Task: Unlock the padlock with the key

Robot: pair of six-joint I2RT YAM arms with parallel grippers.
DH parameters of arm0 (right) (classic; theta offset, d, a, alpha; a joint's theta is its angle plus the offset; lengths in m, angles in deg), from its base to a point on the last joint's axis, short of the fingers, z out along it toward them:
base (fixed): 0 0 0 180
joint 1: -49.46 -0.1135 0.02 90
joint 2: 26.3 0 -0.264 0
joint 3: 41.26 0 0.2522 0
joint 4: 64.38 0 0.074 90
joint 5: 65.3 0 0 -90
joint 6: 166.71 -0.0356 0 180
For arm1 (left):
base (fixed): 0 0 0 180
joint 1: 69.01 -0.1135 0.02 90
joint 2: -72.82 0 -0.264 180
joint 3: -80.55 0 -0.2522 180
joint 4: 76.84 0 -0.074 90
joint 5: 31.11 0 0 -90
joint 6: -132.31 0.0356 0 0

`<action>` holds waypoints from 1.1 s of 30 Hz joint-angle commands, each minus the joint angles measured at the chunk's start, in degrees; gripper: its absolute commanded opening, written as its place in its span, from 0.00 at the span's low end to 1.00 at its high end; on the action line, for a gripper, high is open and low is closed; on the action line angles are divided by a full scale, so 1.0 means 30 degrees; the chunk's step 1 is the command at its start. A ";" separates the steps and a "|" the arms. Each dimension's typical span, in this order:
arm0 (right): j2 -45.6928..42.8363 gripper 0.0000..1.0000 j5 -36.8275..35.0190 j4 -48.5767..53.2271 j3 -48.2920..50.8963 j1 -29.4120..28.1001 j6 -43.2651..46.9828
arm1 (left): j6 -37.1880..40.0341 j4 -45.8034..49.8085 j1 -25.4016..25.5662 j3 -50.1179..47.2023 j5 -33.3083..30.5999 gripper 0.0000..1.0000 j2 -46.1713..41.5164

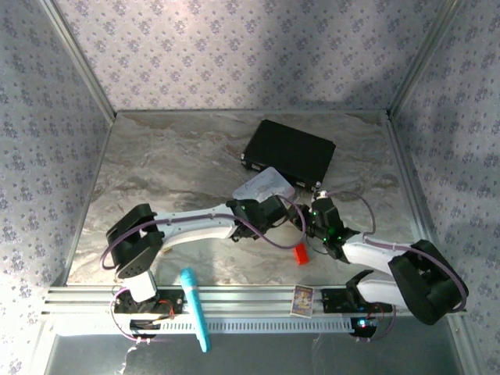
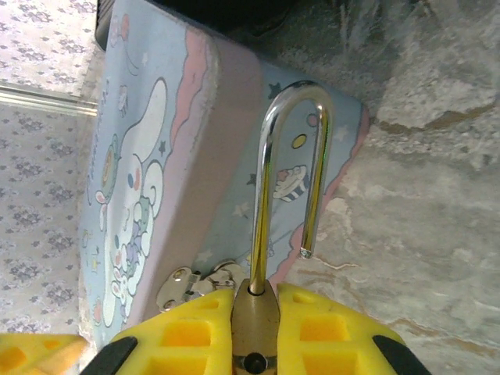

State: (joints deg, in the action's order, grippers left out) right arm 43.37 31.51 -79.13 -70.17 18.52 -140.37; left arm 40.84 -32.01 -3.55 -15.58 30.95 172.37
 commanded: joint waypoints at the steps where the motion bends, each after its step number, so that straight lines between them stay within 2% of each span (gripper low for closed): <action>1: 0.0040 0.09 0.0355 0.0700 0.0266 0.0459 0.0741 | 0.1089 0.1177 -0.0159 0.1790 -0.0586 0.47 0.0564; 6: 0.0807 0.06 0.2632 -0.1365 0.0854 0.1484 0.0794 | 0.1559 0.1344 -0.0108 0.2869 -0.0996 0.50 0.1631; 12: 0.2065 0.06 0.5235 -0.2568 0.1036 0.2149 0.1587 | 0.1458 0.1067 -0.0130 0.2676 -0.0990 0.50 0.1827; 15: 0.3394 0.05 0.6429 -0.4340 0.1170 0.2317 0.1413 | 0.1334 0.0984 -0.0165 0.2506 -0.0998 0.50 0.1825; 21: 0.3994 0.04 0.6625 -0.4675 0.1116 0.2273 0.1339 | 0.1101 0.0849 -0.0225 0.2154 -0.0998 0.50 0.1685; 24: 0.3979 0.04 0.7141 -0.3826 0.1619 0.3018 0.1333 | 0.0939 0.0831 -0.0306 0.1931 -0.0998 0.50 0.1542; 29: 0.4659 0.07 0.9072 0.1244 0.1252 0.4849 0.2935 | 0.0705 0.0861 -0.0342 0.1906 -0.1079 0.50 0.1505; 33: 0.4734 0.12 0.9155 0.5163 0.0566 0.5296 0.4759 | 0.0690 0.0827 -0.0342 0.1914 -0.1057 0.50 0.1468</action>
State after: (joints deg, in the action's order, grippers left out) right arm 55.79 59.07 -80.68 -69.04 33.07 -131.97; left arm 43.74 -30.22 -4.14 -9.46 29.29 177.55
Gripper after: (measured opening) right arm 0.133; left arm 0.499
